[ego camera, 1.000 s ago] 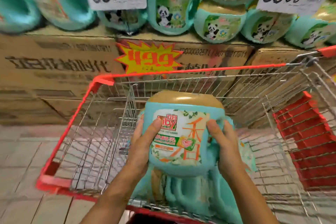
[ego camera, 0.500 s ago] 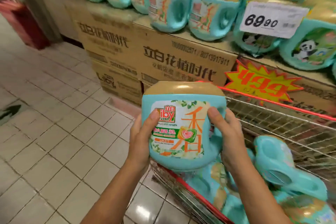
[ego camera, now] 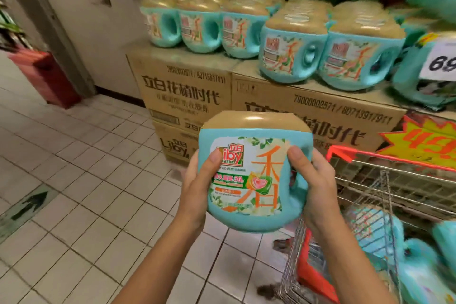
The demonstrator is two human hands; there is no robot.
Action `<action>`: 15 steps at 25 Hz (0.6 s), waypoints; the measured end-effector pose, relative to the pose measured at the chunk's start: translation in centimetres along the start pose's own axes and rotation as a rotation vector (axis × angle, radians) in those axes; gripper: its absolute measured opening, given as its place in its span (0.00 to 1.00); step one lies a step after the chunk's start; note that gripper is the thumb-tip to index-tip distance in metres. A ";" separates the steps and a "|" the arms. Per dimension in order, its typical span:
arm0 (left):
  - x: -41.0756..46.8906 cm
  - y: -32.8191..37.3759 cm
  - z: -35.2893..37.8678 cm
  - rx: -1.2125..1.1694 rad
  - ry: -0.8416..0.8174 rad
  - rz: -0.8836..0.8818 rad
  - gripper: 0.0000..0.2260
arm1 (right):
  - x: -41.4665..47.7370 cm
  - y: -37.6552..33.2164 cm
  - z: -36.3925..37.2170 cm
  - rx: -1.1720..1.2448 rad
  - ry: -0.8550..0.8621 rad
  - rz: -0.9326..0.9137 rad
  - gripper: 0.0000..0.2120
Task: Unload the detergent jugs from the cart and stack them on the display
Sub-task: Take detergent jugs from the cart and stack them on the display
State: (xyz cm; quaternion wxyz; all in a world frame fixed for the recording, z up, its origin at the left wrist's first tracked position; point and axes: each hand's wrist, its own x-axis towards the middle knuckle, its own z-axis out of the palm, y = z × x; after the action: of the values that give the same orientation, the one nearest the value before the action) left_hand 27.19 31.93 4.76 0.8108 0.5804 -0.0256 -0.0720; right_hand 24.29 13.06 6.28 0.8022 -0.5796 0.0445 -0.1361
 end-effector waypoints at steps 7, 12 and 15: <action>11.5 2.6 -4.2 0.160 -0.045 0.088 0.30 | 10.0 2.5 5.4 -0.028 0.039 -0.089 0.15; 21.5 6.5 -5.8 0.448 -0.135 0.228 0.55 | 18.8 2.2 9.0 -0.091 0.062 -0.208 0.22; 27.1 8.2 -6.3 0.507 -0.180 0.240 0.52 | 23.6 1.3 10.6 -0.159 0.067 -0.240 0.23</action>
State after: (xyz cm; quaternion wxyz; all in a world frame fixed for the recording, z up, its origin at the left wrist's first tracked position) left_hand 55.50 36.47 9.29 0.6370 0.7486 -0.1830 -0.0180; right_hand 49.55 16.78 10.57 0.7298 -0.6377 0.0125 -0.2462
